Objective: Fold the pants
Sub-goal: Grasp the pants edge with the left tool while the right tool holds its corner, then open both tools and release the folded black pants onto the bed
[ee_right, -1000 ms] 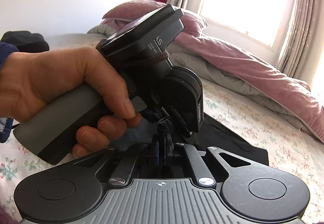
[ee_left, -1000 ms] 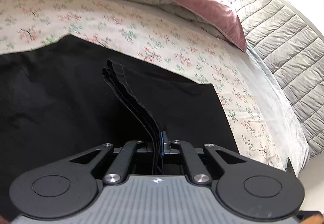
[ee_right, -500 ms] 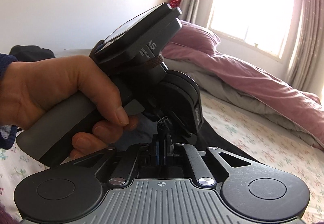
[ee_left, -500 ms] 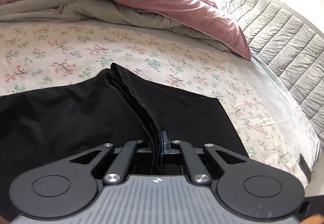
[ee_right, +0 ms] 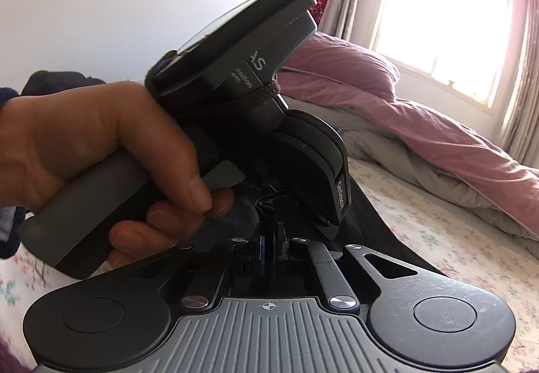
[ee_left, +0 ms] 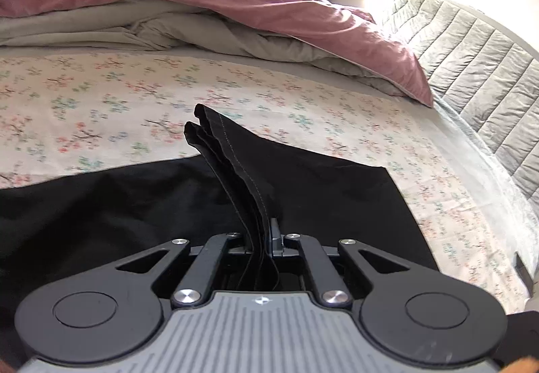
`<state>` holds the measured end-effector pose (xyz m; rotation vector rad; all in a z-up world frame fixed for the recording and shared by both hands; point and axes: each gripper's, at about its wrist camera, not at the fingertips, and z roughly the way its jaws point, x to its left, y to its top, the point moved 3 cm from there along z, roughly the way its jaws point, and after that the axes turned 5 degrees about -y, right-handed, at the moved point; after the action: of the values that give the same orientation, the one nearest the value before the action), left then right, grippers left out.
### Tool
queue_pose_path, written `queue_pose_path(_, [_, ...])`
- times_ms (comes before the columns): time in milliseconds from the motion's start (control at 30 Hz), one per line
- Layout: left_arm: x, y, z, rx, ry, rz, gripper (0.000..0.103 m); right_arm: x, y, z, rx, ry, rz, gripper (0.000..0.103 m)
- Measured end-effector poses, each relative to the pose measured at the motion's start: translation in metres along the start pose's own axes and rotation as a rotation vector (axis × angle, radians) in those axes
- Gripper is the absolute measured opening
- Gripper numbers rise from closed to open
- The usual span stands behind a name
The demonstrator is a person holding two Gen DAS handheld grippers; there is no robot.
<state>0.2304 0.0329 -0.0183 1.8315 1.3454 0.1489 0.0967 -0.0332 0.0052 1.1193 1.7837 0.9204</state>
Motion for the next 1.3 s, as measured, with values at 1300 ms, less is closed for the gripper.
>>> queue_pose_path(1300, [0.185,-0.032,-0.105,0.037,0.312,-0.195,0.032,0.142,0.058,0.097,0.056,0.306,0.197,0.004])
